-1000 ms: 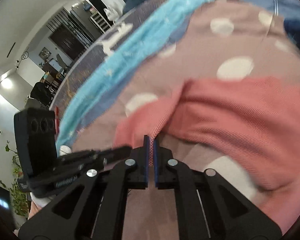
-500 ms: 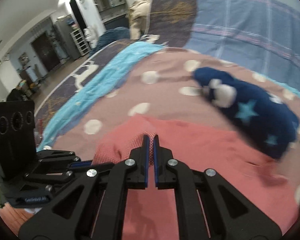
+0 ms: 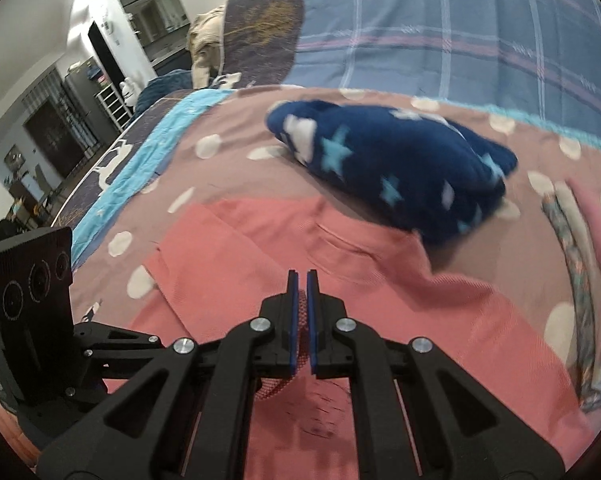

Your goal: Fold small clothes

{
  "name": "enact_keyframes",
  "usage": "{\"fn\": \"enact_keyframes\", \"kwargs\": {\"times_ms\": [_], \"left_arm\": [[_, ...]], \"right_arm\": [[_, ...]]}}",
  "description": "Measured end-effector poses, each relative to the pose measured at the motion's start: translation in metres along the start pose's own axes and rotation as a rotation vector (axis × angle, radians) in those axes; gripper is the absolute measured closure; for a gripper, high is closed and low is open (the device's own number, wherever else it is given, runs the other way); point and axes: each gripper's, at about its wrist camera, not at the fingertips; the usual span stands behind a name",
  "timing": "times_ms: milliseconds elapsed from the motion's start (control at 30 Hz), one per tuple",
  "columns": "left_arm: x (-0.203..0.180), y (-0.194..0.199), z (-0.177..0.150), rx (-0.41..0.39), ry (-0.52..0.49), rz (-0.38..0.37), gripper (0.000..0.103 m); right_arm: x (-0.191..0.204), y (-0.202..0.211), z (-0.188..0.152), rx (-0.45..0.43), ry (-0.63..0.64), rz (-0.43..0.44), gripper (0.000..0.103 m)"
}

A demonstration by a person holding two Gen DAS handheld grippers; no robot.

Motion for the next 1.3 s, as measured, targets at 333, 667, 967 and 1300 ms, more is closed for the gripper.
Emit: {"fn": "enact_keyframes", "kwargs": {"times_ms": [333,667,967,1300], "left_arm": [[-0.030,-0.034,-0.011,0.046,-0.067,0.012,0.096],[0.015,0.066,-0.065,-0.099,-0.182,0.293,0.052],[0.151,0.114,-0.071,-0.109,-0.037,0.671,0.043],[0.186,0.082,-0.035,-0.106,0.010,0.568,0.042]], "right_arm": [[-0.055,0.018,-0.020,-0.043,-0.095,-0.015,0.099],[-0.076,0.024,-0.103,0.032,-0.289,0.052,0.082],[-0.056,0.008,-0.125,0.120,-0.477,0.207,0.046],[-0.066,-0.014,-0.087,-0.026,-0.688,0.122,0.090]]}}
Point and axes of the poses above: each gripper's, at about its wrist camera, not at the fingertips, and y roughly against the way its jaws point, x to its left, z to its top, and after that the axes turned 1 degree about -y, right-handed
